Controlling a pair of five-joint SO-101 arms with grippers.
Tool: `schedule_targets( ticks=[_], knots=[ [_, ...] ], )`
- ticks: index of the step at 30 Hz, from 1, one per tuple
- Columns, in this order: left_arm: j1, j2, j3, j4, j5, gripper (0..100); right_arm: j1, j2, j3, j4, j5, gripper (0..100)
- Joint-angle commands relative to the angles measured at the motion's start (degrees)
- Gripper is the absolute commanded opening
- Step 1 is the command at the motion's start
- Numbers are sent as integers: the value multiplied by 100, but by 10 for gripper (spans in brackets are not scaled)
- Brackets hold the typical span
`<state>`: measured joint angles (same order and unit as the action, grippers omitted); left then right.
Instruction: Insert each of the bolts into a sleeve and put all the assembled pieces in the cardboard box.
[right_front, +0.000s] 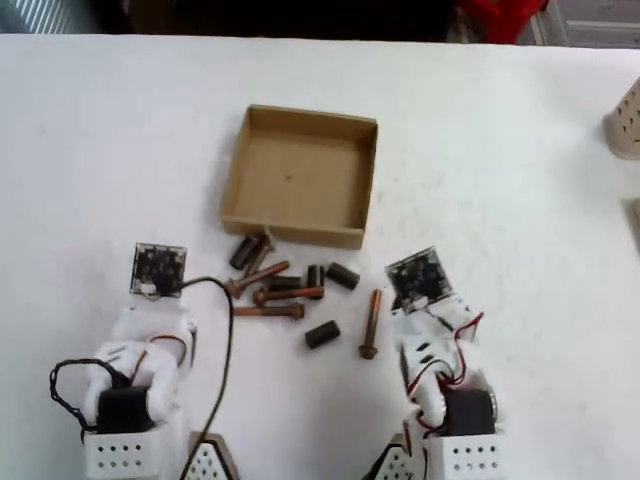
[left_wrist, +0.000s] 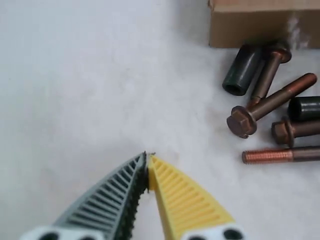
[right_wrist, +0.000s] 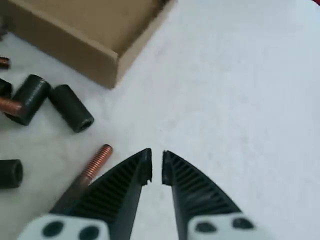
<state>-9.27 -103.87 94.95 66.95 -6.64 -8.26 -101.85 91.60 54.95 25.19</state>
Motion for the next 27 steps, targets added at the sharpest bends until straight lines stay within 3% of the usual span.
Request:
schedule_targets(
  ticks=[1,7,15,21,27],
  knots=[
    [22,-48,-26,-193,-378,20,-391,13,-308,-127,-141,111],
    [22,-22,-88,-53,-369,20,-426,1130,-976,31,-141,111],
    [31,-22,-141,88,-404,20,-1218,5209,-3270,-40,-264,112],
    [-180,-22,-114,44,-598,20,-1587,7477,-4633,-48,-651,116],
    [-189,-22,-114,35,-923,28,-1780,8787,-5354,-48,114,124]
  ],
)
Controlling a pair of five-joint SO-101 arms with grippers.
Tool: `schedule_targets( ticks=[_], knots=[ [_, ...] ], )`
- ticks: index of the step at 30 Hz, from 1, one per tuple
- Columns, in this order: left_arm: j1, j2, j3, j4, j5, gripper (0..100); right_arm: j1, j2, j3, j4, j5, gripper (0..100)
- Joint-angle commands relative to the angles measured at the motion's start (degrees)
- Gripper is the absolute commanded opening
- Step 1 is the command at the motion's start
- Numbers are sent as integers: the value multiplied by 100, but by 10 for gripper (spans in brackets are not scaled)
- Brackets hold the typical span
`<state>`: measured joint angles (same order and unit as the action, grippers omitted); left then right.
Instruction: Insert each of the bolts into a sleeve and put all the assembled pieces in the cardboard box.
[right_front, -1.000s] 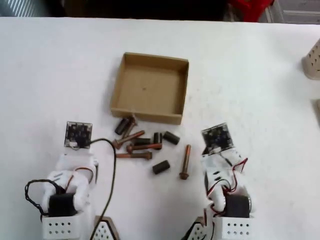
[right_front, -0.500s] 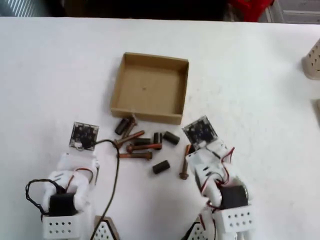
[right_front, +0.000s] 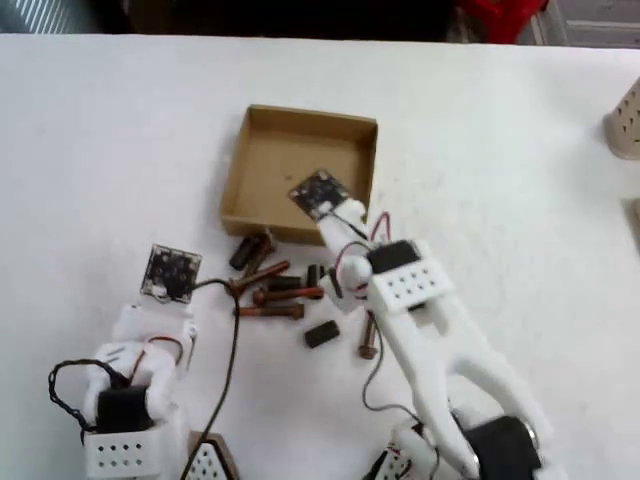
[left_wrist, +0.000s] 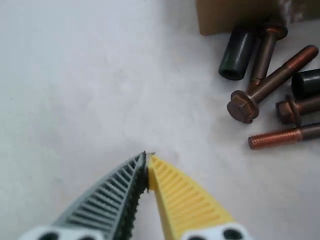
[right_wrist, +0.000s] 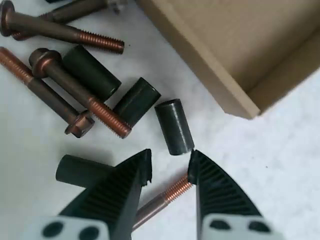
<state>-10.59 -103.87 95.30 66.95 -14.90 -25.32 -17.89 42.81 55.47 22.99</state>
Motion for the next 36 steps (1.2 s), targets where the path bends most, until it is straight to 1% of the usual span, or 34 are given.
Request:
schedule_targets(
  ticks=[1,4,6,12,15,23,24,26,27,28,30,32,34,36],
  knots=[
    [-57,-22,-149,35,-97,44,-75,549,-554,-101,422,138],
    [-57,-22,-149,35,-70,98,-66,971,-800,-101,668,193],
    [-57,-22,-149,35,-62,109,-75,1218,-879,-101,791,204],
    [-57,-22,-141,-9,-62,109,-40,1895,-1099,-374,1055,149],
    [-57,-22,-141,-18,-62,109,-66,2167,-1125,-523,1266,142],
    [-57,-22,-141,-9,-62,109,-48,2316,-1310,-347,1257,135],
    [-57,-22,-141,-9,-62,109,-40,2316,-1310,-347,1257,115],
    [-57,-22,-141,-9,-62,109,-31,2316,-1310,-347,1257,19],
    [-57,-22,-141,-9,-62,109,-22,2316,-1301,-330,1248,9],
    [-57,-22,-141,-9,-62,109,31,2273,-1275,-259,1248,33],
    [-57,-22,-141,-9,-62,109,171,2176,-1257,-40,1240,13],
    [-75,-22,-141,-26,-62,109,426,1886,-1222,268,1020,19],
    [-198,-22,-149,-35,-53,109,927,1437,-1222,690,686,18],
    [-251,-22,-176,-35,-53,109,1587,936,-1160,936,431,18]
  ],
)
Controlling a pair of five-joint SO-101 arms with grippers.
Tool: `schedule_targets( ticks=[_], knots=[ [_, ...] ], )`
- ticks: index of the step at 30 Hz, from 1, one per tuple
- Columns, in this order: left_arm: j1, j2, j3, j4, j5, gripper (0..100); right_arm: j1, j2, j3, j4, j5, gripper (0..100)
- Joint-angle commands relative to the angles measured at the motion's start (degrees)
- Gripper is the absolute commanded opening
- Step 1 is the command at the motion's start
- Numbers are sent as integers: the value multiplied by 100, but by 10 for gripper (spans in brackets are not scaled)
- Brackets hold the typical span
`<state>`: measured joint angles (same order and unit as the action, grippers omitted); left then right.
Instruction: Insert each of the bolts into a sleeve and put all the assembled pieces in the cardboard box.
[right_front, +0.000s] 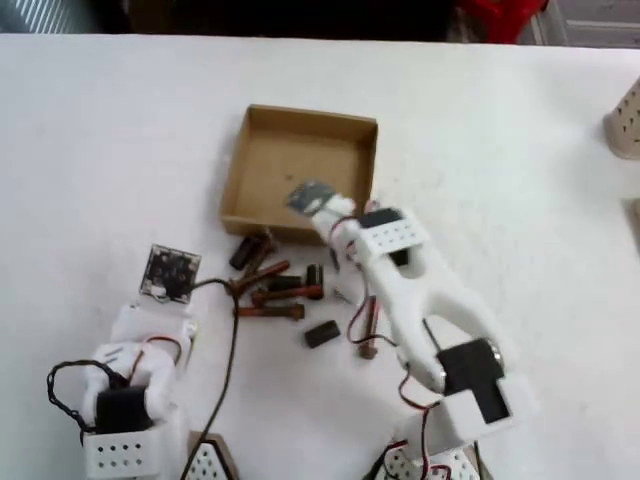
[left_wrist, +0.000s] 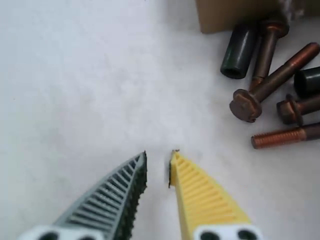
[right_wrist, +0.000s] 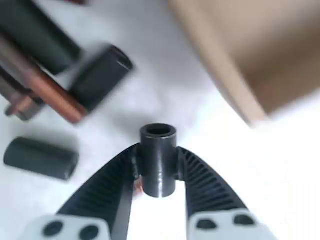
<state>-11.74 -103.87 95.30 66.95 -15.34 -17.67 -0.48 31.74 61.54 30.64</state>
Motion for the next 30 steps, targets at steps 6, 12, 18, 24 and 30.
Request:
schedule_targets(
  ticks=[6,12,18,24,30],
  knots=[
    [-242,-22,-440,-220,-9,109,2062,-1745,1433,-479,-844,18],
    [75,180,-1020,-448,281,109,2844,-2413,2312,-857,-835,18],
    [769,2387,-2734,-396,422,109,2993,-2387,2374,-954,-835,18],
    [2316,5323,-4756,202,1099,112,3002,-2360,2391,-1103,-879,18],
    [4242,7503,-5697,-264,2075,112,3213,-2360,2391,-1191,-879,18]
  ],
)
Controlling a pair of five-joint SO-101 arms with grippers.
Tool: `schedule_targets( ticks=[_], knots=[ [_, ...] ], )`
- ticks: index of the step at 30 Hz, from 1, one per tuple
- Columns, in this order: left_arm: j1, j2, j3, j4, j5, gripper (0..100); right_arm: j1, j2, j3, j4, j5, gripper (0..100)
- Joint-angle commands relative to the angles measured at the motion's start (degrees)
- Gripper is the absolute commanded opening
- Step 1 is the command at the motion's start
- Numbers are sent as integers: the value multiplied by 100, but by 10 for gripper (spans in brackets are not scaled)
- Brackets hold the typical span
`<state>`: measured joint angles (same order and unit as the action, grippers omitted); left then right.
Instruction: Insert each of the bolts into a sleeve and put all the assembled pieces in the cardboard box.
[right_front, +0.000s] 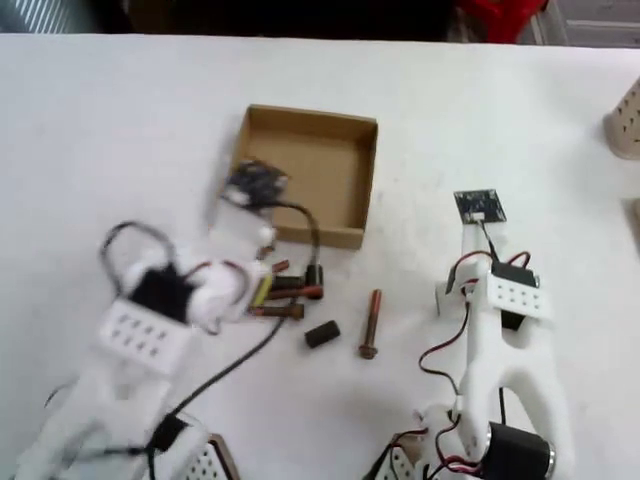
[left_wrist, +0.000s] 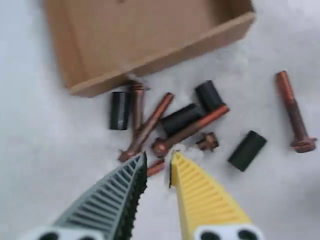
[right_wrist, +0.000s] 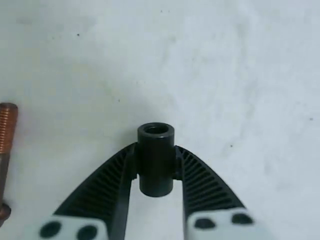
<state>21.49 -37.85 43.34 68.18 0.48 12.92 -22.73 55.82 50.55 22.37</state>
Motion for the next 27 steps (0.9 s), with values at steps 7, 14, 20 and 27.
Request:
schedule_targets(
  ticks=[7,14,20,27],
  knots=[
    [2510,2360,-167,-2356,949,113,180,-136,-18,-92,-62,18],
    [2193,3363,-264,-3349,967,132,145,-136,0,-92,-62,18],
    [2229,3380,-387,-2954,1609,240,136,-136,0,-92,-62,18],
    [2554,3442,-387,-2796,1670,235,75,-136,0,-101,-62,18]
  ],
)
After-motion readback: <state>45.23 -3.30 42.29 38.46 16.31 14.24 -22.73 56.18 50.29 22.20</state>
